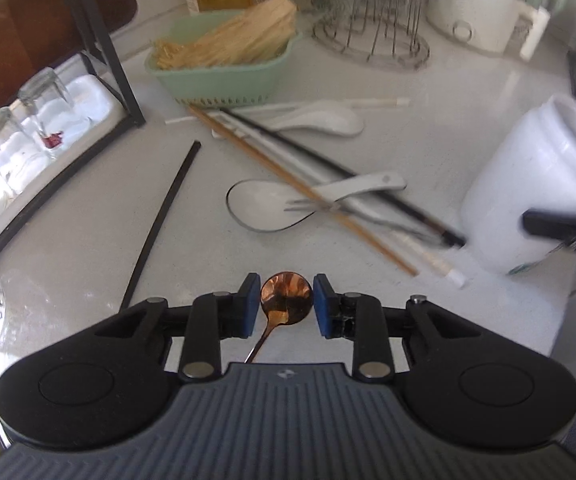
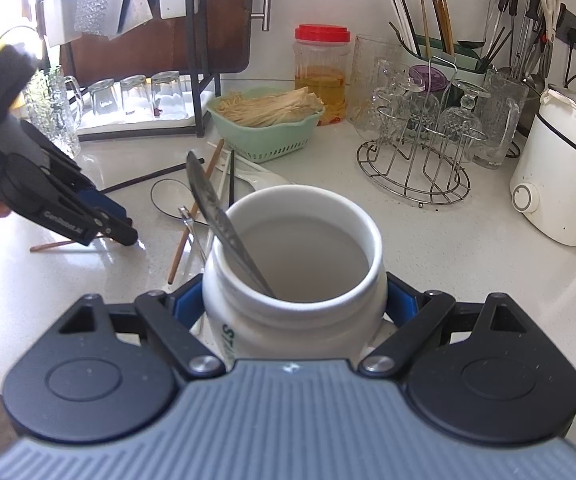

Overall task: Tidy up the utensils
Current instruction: 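Grasp the copper spoon by its bowl with the left gripper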

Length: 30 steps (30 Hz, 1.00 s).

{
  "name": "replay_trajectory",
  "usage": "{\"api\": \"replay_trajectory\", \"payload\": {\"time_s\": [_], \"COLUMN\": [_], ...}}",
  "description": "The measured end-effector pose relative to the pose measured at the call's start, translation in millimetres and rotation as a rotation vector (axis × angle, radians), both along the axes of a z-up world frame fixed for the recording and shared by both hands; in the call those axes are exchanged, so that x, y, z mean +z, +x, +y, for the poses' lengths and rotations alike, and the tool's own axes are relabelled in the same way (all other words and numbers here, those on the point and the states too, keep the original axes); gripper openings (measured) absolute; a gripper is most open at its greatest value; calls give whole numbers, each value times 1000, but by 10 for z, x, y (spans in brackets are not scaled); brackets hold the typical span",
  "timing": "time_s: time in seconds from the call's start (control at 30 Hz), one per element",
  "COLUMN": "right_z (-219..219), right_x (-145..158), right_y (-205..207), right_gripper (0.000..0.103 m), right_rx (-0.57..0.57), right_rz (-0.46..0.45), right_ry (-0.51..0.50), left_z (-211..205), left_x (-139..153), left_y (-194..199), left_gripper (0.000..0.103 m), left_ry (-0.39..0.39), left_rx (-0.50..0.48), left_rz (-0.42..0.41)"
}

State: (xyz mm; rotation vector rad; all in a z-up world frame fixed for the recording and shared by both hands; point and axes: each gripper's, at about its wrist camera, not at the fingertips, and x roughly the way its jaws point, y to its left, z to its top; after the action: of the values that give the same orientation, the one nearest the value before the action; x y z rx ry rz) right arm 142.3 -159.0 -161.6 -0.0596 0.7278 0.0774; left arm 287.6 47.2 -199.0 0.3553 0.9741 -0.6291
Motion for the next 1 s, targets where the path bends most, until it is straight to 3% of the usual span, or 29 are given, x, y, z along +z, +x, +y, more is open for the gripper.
{"api": "replay_trajectory", "payload": {"time_s": [0.43, 1.0], "right_z": [-16, 5], "right_x": [-1, -18], "right_y": [6, -6], "right_gripper": [91, 91], "right_rx": [11, 13], "right_rz": [-2, -24], "right_ry": [4, 2], "left_z": [-152, -233], "left_x": [494, 731], "left_y": [-359, -403], "left_gripper": [33, 32], "left_ry": [-193, -246], "left_rx": [187, 202], "left_rz": [-79, -108]}}
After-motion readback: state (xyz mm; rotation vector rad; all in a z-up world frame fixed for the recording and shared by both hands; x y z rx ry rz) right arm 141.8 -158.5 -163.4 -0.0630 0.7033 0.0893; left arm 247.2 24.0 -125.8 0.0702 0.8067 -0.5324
